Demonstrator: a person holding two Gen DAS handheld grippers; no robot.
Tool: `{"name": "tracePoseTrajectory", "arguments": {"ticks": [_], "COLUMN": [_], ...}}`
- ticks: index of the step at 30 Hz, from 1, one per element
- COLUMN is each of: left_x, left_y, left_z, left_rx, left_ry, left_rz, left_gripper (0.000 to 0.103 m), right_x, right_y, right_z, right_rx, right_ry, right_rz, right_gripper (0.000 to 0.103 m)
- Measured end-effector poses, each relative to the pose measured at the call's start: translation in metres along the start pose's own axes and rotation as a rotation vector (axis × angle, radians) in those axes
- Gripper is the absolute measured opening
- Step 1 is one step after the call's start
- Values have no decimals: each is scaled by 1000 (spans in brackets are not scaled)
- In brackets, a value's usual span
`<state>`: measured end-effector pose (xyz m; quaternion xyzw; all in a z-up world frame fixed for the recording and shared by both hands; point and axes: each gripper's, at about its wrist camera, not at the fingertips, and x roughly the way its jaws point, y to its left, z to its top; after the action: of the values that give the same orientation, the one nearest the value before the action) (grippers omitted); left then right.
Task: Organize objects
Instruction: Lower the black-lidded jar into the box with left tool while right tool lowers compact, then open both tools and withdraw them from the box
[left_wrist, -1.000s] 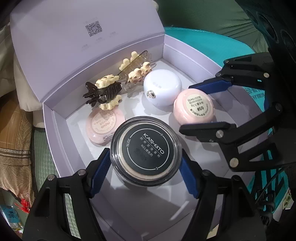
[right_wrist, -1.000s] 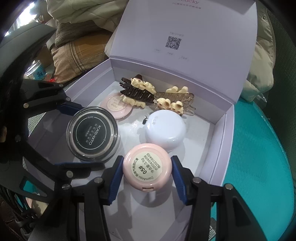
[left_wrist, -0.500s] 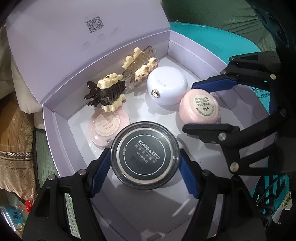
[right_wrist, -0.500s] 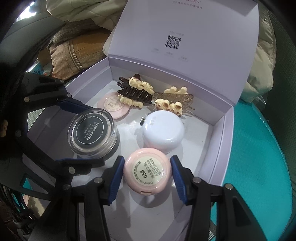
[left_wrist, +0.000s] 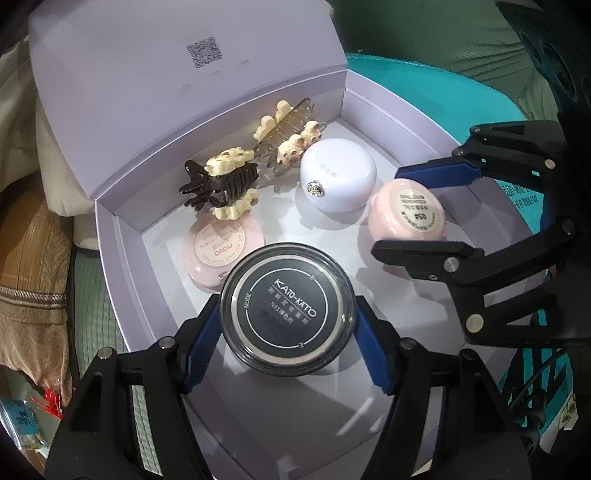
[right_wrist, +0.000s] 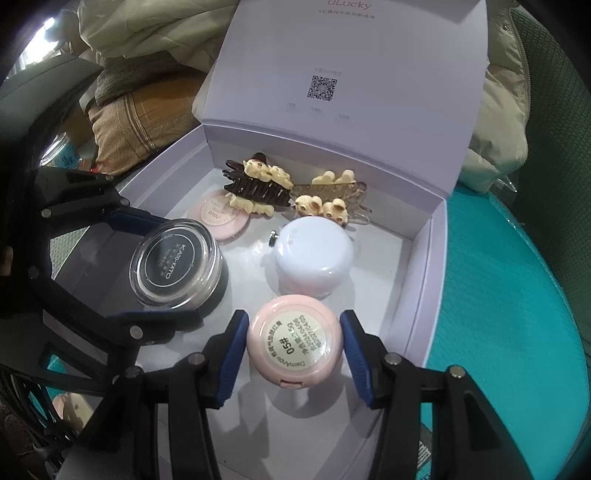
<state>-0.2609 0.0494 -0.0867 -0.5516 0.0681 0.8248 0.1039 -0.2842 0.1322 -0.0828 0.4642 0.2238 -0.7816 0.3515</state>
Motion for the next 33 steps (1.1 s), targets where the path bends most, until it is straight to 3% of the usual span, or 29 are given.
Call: {"name": "tracePoseTrajectory", "arguments": {"ticks": [33], "left_x": [-25], "left_y": [-3], "left_z": [-2], "left_rx": [-177], "left_ry": [-86], "left_rz": [-8], "left_gripper": [68], "right_x": [-22], "right_y": [-3], "right_z": [-8], "right_rx": [80], "right_ry": [-59], "right_rz": [-63], "right_gripper": [52]}}
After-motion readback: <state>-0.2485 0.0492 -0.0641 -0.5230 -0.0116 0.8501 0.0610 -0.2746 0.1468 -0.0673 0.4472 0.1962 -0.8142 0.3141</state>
